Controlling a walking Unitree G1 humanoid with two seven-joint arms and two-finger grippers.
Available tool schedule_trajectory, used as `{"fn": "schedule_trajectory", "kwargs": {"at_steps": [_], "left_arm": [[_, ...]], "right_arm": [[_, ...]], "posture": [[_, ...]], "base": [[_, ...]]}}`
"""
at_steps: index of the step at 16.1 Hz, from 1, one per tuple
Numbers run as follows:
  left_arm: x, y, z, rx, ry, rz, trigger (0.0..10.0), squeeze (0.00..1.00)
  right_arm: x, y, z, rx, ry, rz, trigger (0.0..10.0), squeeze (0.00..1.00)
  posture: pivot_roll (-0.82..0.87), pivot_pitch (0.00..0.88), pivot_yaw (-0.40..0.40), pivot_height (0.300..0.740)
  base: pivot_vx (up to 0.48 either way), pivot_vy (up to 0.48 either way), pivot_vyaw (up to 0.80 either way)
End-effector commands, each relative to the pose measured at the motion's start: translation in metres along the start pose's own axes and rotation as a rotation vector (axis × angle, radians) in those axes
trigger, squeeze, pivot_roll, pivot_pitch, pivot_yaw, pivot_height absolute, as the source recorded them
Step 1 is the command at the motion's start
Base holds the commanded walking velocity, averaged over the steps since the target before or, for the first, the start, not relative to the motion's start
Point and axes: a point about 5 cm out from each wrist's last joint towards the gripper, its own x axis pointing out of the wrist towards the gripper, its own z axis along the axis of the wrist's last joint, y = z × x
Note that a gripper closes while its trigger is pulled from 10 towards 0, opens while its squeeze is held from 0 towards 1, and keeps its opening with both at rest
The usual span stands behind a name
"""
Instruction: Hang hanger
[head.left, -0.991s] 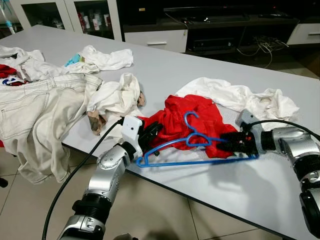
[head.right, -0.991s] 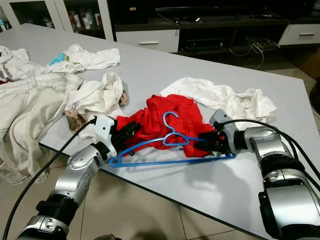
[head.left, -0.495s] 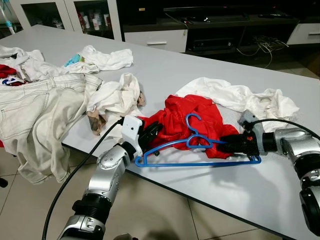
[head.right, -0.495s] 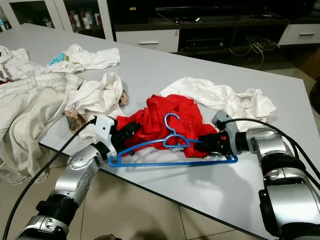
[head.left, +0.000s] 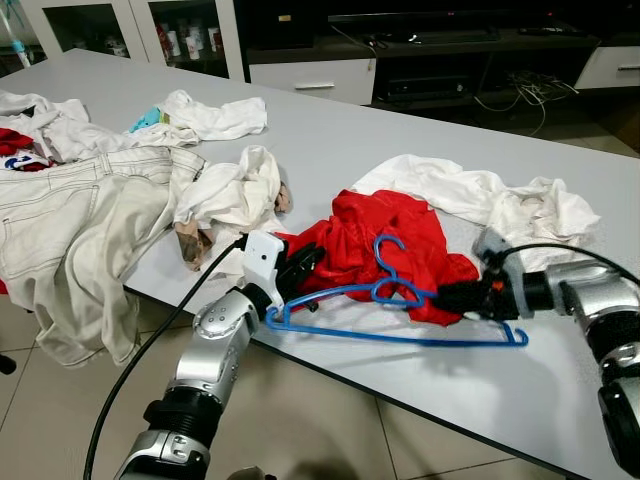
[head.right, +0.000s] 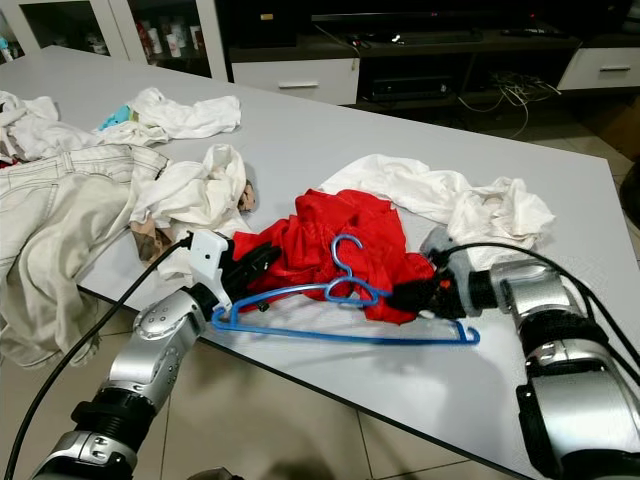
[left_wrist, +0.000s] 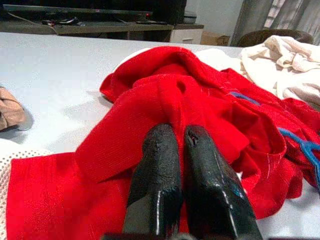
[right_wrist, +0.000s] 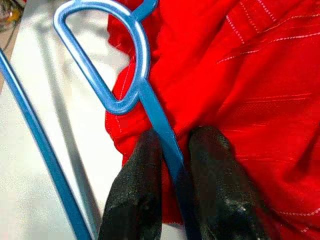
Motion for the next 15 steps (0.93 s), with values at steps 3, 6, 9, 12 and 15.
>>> {"fn": "schedule_trajectory", "kwargs": {"at_steps": [3,6,9,12,15], "left_arm": [[0.001,-0.002,0.004,0.022,-0.011,-0.006,10.0,0.00],[0.001,-0.003,0.004,0.022,-0.011,-0.006,10.0,0.00],[0.001,-0.003,0.004,0.021,-0.012,-0.005,10.0,0.00],[0.001,-0.003,0.004,0.021,-0.011,-0.004,10.0,0.00],[0.002,-0.002,0.004,0.022,-0.011,-0.004,10.0,0.00]], "right_arm": [[0.008,0.004,-0.004,-0.012,0.023,0.025,6.9,0.00],[0.010,0.004,-0.001,0.008,-0.007,0.015,0.0,0.00],[0.004,-0.004,0.009,0.033,-0.084,-0.080,0.0,0.00],[-0.007,-0.011,0.014,0.062,-0.147,-0.162,0.0,0.00],[-0.018,-0.014,0.014,0.082,-0.186,-0.197,0.0,0.00]], "posture": [[-0.04,0.000,0.019,0.740],[-0.04,0.000,0.018,0.740],[-0.04,0.000,0.018,0.740],[-0.04,0.000,0.018,0.740],[-0.04,0.000,0.021,0.740]], "base": [[0.000,0.000,0.00],[0.000,0.000,0.00],[0.000,0.000,0.00],[0.000,0.000,0.00],[0.000,0.000,0.00]]}}
